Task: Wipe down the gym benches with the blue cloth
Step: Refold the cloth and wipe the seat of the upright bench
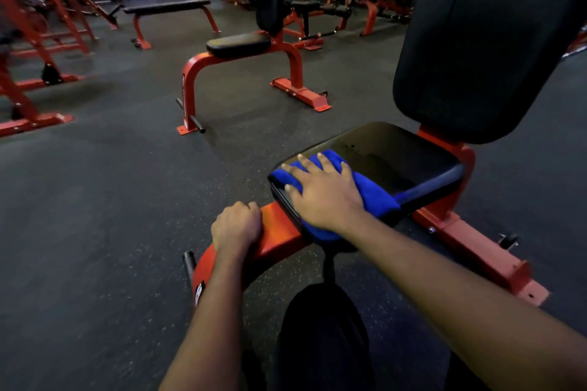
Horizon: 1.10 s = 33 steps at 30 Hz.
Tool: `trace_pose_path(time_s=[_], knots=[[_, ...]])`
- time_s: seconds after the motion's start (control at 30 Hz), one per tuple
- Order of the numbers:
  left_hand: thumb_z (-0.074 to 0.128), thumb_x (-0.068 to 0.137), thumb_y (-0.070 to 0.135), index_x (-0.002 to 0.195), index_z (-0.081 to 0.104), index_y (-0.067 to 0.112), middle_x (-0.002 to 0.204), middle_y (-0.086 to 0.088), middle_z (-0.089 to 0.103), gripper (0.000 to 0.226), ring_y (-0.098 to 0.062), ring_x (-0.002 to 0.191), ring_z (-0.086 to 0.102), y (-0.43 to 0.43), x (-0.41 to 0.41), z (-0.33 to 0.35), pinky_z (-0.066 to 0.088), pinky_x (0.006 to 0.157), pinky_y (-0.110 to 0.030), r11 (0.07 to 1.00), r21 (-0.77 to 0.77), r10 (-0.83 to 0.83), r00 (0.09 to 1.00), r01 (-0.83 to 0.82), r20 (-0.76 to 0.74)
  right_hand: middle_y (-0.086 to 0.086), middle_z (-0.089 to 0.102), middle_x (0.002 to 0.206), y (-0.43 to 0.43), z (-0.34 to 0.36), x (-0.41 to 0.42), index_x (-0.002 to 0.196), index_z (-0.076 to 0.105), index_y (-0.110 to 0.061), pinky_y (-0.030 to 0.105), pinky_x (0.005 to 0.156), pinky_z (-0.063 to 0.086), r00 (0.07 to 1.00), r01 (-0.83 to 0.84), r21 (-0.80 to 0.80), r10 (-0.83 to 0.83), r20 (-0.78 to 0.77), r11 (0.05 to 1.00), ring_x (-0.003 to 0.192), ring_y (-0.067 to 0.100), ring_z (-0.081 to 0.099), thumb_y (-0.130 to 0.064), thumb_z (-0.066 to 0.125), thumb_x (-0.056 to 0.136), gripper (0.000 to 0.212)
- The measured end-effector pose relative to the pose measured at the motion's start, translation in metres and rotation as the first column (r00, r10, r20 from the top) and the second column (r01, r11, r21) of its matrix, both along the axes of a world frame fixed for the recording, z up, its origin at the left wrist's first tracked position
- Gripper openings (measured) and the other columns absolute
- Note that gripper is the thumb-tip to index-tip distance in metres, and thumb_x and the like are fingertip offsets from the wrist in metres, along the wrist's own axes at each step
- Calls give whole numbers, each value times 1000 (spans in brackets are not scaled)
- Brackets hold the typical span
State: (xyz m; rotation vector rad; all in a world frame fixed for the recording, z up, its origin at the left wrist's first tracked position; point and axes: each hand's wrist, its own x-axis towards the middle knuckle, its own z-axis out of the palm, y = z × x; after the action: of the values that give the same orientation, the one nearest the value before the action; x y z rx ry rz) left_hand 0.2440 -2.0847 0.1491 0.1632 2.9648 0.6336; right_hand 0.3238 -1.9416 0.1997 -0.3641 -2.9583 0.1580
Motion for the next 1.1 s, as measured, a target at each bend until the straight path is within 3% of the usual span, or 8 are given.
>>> trace_pose_path(time_s=[0.1, 0.2, 0.37, 0.5, 0.73, 1.0, 1.1], knots=[[31, 98, 30, 119, 62, 2, 128, -25, 59, 47, -40, 118, 55, -1, 2, 2, 43, 95, -41, 1000, -3, -5, 1000, 5, 2, -6, 9, 165, 5, 4, -12, 154, 17, -44, 63, 117, 7, 994, -28, -50, 33, 101, 998, 152, 27, 6, -55, 27, 100, 56], [31, 98, 30, 119, 62, 2, 128, -25, 59, 46, -40, 118, 55, 1, 1, 0, 43, 95, -41, 1000, -6, -2, 1000, 2, -4, -9, 5, 165, -2, -6, 19, 154, 10, -46, 66, 116, 3, 999, -35, 15, 34, 28, 999, 152, 24, 2, -60, 25, 99, 59], [31, 98, 32, 118, 62, 2, 127, -25, 60, 48, -40, 117, 56, 1, 0, 0, 43, 95, -41, 1000, -23, 11, 1000, -11, -6, -12, 4, 165, 8, 1, -11, 152, 15, -50, 71, 110, 3, 995, -40, -51, 44, 87, 998, 152, 25, 0, -61, 27, 98, 56], [30, 99, 31, 115, 63, 2, 127, -24, 60, 46, -39, 117, 56, 0, 1, 0, 43, 94, -40, 1000, -14, -4, 1000, 4, -5, -11, 7, 165, 23, 11, -68, 152, 21, -45, 70, 112, 3, 982, 11, -123, 13, 189, 992, 152, 27, -1, -59, 29, 99, 56], [30, 97, 34, 113, 64, 4, 123, -22, 62, 48, -38, 113, 58, 1, 1, -2, 44, 91, -40, 1000, -23, 1, 1000, -1, -20, -11, 4, 165, 26, -3, -3, 155, 12, -44, 57, 118, 3, 998, -23, -31, 25, 54, 999, 152, 18, 2, -61, 25, 99, 59], [30, 98, 35, 114, 63, 3, 125, -22, 61, 48, -38, 114, 57, -1, 0, -1, 43, 92, -40, 1000, -12, -13, 1000, 13, -15, -8, 12, 165, 58, 13, -79, 154, 24, -36, 57, 119, 5, 979, 69, -79, -53, 196, 994, 152, 22, 6, -58, 29, 100, 59], [30, 99, 35, 114, 63, 4, 125, -22, 61, 48, -38, 114, 57, -2, 1, -1, 43, 92, -40, 1000, -10, -20, 1000, 20, -19, -8, 11, 165, 56, 10, -66, 155, 23, -36, 54, 120, 4, 986, 52, -92, -37, 164, 994, 152, 20, 6, -56, 28, 101, 58]])
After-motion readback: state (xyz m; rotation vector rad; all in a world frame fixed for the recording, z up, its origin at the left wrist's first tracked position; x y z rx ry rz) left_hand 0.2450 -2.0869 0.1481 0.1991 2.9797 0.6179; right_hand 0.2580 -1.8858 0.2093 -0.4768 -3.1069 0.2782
